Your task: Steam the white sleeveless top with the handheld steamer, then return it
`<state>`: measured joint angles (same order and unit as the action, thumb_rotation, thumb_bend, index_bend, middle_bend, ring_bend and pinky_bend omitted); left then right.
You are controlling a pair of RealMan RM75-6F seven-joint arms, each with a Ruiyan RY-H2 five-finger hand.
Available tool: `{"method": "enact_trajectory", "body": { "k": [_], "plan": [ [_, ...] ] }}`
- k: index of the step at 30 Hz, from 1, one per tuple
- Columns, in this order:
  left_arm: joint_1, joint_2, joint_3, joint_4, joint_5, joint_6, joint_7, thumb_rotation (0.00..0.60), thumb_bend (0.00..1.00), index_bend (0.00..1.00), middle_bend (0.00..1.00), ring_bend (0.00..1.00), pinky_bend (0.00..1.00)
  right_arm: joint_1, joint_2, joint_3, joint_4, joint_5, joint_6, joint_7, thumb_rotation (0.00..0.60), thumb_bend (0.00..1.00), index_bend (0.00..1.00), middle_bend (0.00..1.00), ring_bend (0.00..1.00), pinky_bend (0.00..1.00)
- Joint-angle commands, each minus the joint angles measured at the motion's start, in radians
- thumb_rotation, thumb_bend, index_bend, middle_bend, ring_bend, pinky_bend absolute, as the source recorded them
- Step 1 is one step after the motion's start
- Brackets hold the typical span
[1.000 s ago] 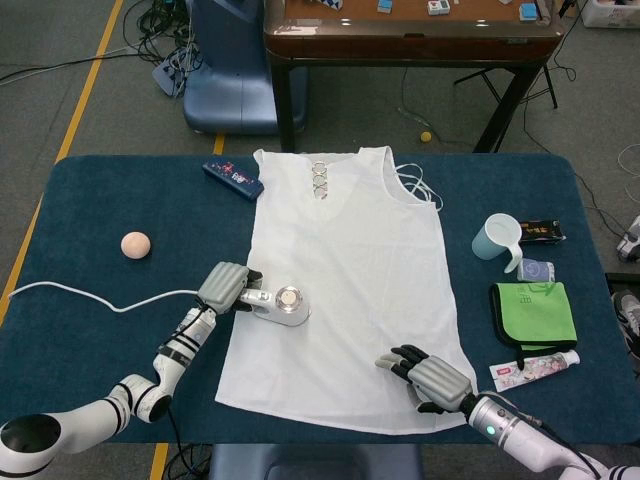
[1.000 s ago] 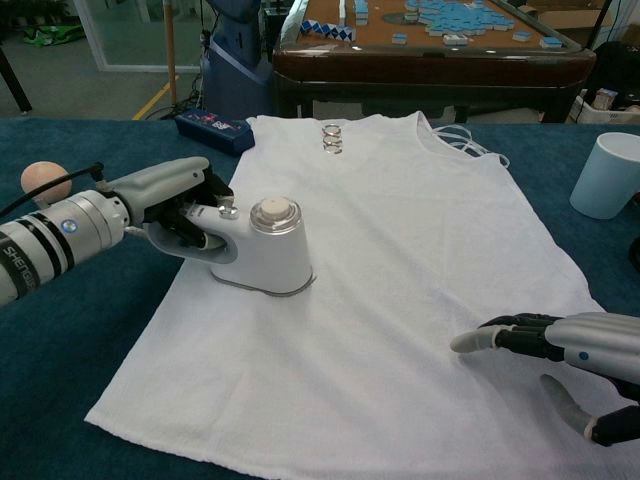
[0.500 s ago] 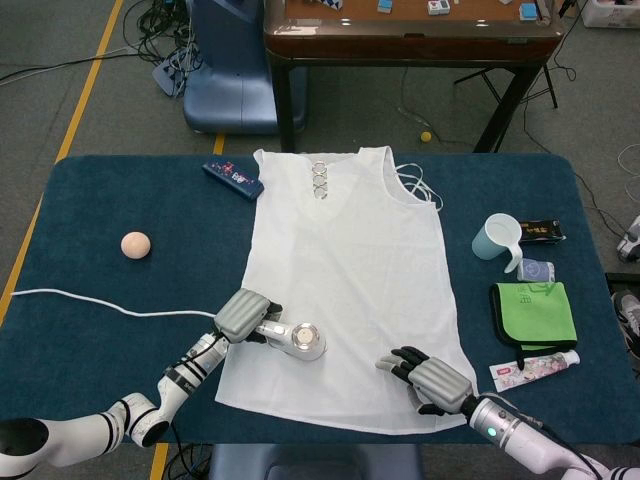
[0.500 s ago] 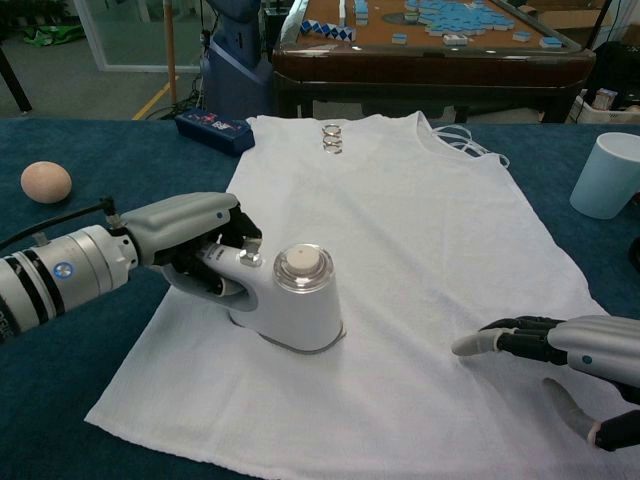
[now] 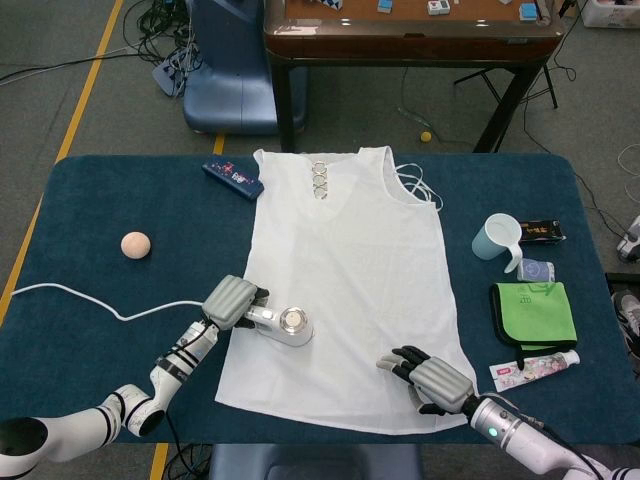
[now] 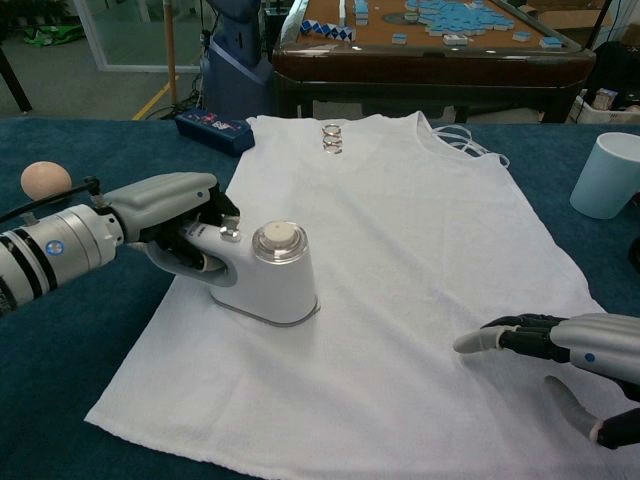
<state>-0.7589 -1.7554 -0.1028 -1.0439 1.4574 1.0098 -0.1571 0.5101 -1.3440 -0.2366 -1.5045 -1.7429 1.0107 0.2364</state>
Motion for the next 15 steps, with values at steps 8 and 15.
{"method": "enact_trajectory", "body": {
  "k": [8,15],
  "plan": [
    [0.000,-0.003,-0.023,0.130,-0.021,-0.001,-0.038,0.600,0.31,0.85,0.82,0.66,0.70,0.003,0.000,0.003,-0.005,0.003,-0.006,-0.007,0.589,0.84,0.00,0.11,0.02,0.02],
    [0.015,0.009,-0.013,0.186,-0.013,0.017,-0.056,0.600,0.31,0.85,0.82,0.66,0.70,0.002,0.001,0.004,-0.012,0.005,-0.007,-0.015,0.590,0.84,0.00,0.11,0.02,0.02]
  ]
}}
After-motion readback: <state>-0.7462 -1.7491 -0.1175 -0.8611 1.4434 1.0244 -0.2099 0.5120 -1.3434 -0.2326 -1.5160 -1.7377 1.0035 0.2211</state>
